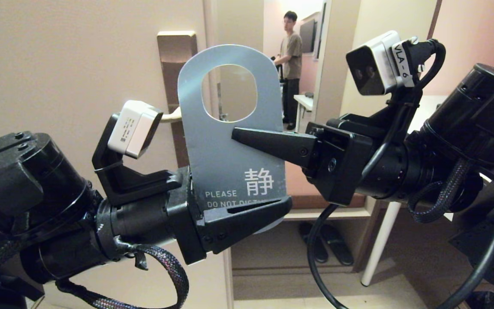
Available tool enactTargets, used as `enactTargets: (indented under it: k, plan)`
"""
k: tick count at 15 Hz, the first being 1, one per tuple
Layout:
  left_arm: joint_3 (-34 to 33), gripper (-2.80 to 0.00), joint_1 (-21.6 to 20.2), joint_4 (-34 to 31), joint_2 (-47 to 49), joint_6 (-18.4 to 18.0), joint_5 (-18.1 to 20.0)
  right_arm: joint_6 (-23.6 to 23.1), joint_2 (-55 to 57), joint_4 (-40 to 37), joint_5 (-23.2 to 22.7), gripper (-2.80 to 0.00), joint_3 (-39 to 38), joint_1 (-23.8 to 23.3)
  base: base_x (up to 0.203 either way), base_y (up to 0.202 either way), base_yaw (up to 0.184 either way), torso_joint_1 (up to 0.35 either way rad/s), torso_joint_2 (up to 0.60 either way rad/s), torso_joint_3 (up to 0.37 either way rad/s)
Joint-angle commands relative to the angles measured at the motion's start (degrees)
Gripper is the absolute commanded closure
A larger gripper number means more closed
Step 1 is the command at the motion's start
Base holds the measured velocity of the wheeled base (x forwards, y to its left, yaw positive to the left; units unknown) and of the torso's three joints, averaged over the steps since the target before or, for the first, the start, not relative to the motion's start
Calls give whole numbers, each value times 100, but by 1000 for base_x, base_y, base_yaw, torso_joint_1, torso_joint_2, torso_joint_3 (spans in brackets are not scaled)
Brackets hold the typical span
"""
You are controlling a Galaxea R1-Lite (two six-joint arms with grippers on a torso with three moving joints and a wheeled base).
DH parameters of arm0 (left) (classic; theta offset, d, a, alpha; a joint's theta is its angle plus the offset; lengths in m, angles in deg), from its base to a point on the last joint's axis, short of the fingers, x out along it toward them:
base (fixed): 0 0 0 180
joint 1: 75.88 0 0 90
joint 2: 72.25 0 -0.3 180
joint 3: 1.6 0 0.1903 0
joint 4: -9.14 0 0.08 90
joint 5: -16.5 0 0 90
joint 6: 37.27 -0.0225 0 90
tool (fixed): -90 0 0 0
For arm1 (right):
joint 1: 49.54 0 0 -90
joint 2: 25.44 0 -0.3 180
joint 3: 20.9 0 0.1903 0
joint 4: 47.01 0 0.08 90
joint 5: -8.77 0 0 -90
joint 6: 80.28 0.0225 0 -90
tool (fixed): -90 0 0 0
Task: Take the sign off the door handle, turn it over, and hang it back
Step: Hand it to the other hand
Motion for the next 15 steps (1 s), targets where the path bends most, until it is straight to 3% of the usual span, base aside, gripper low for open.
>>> enactTargets:
  k: [1, 15]
  plan:
    - [-5, -280, 36, 34, 10, 7, 21, 18, -17, 35, -23, 0, -15, 13, 0, 0, 0, 0, 0, 0]
    - [-232, -280, 101, 59, -43, 16, 39, -44, -96, 79, -58, 0, -314, 13, 0, 0, 0, 0, 0, 0]
